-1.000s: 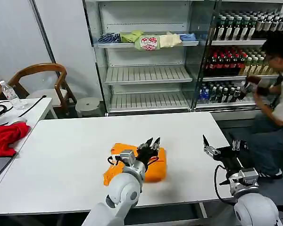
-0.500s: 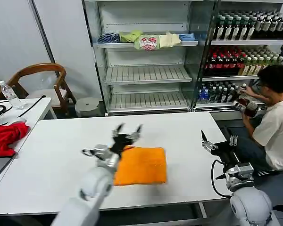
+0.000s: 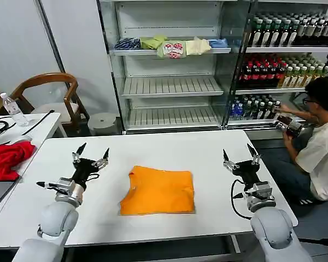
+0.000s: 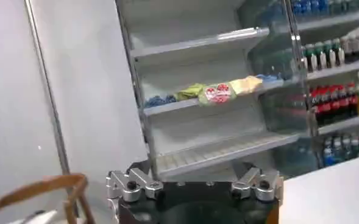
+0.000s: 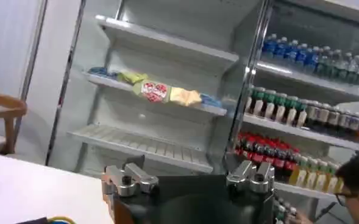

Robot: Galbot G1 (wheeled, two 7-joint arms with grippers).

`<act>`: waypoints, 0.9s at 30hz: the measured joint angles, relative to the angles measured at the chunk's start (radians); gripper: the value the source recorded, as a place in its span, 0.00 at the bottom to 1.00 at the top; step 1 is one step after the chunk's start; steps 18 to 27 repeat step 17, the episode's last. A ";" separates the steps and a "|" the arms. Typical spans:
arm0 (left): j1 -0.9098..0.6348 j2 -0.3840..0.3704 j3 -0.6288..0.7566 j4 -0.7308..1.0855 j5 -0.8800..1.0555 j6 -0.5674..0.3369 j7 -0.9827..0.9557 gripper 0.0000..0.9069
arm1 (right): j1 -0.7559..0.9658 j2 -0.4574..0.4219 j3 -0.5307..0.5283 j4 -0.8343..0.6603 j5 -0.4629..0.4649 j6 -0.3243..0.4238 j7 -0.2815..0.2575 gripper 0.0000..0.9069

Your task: Fold and organize the clothes.

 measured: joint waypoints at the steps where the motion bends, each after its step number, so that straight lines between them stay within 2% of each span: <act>1: 0.003 0.003 -0.003 0.001 0.007 -0.009 0.002 1.00 | 0.004 0.002 -0.003 -0.010 -0.005 0.007 -0.003 1.00; 7: 0.011 0.017 -0.010 0.013 0.029 -0.050 0.006 1.00 | 0.011 0.015 -0.020 -0.043 -0.043 0.048 -0.020 1.00; 17: 0.010 0.023 -0.021 0.022 0.027 -0.062 0.016 1.00 | 0.018 0.030 -0.040 -0.068 -0.090 0.095 -0.021 1.00; 27: 0.010 0.023 -0.021 0.022 0.027 -0.062 0.016 1.00 | 0.018 0.030 -0.040 -0.068 -0.090 0.095 -0.021 1.00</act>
